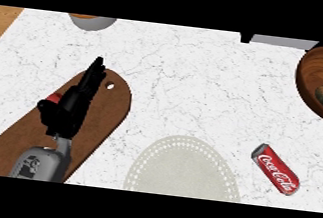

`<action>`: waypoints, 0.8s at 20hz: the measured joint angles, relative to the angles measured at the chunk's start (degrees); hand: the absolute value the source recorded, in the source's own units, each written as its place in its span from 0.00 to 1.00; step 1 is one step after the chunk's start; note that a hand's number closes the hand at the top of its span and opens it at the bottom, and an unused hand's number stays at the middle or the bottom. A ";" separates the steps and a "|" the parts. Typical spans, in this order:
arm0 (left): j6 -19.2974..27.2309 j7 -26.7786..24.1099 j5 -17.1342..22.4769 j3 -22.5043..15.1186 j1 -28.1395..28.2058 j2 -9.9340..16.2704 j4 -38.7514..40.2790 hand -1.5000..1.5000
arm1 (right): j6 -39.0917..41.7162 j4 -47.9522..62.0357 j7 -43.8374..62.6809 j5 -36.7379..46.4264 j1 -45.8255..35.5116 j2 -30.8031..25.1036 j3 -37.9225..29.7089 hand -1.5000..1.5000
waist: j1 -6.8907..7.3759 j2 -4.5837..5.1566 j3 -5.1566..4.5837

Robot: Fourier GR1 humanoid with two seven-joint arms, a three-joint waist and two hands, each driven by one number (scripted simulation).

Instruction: Pick the squash from the placemat and place it in the bowl

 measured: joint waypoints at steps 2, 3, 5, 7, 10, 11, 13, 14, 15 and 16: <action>0.37 0.50 -0.43 -0.30 -0.15 -0.31 -0.21 0.50 | 1.80 1.24 1.87 -0.93 -1.35 -0.77 -1.13 0.00 | -0.14 -0.07 -0.03; 0.53 0.03 -0.72 -0.50 0.60 -0.36 -0.56 0.50 | 2.89 1.79 2.51 -1.47 -1.45 -1.11 -1.70 0.00 | -0.23 -0.14 -0.05; 0.67 -0.92 -0.87 -0.43 1.27 -0.54 0.03 0.50 | 5.26 2.72 3.35 -2.48 -1.09 -2.57 -2.77 0.00 | -0.43 -0.11 -0.04; 0.32 -0.64 -0.47 0.23 0.80 -0.11 0.09 0.50 | 7.59 3.45 4.99 -3.53 -1.14 -4.08 -3.84 0.00 | -0.53 -0.09 -0.02; 0.20 -0.76 -0.37 0.49 0.36 -0.11 0.42 0.50 | 9.70 4.21 6.45 -5.06 -0.32 -5.05 -5.38 0.00 | -0.45 0.06 0.03; 0.51 -0.20 -0.64 0.33 0.10 -0.23 0.08 0.50 | 10.71 4.21 7.14 -5.34 -0.13 -5.65 -5.64 0.00 | -0.42 0.06 0.07; 0.19 -0.50 -0.45 0.57 0.31 0.04 0.04 0.50 | 12.61 4.02 7.82 -5.88 1.03 -6.65 -6.09 0.00 | -0.50 0.11 0.10; 0.16 -0.33 -0.45 0.49 0.42 0.02 -0.13 0.50 | 13.53 3.85 8.17 -6.24 1.61 -7.12 -6.39 0.00 | -0.58 0.08 0.12; 0.24 -0.30 -0.43 0.33 0.66 -0.23 -0.26 0.50 | 14.15 3.56 8.27 -6.57 2.28 -7.35 -6.65 0.00 | -0.60 0.10 0.15; 0.10 0.12 -0.16 0.59 0.47 -0.08 -0.45 0.50 | 14.73 3.23 8.49 -6.80 2.94 -7.63 -6.82 0.00 | -0.65 0.09 0.17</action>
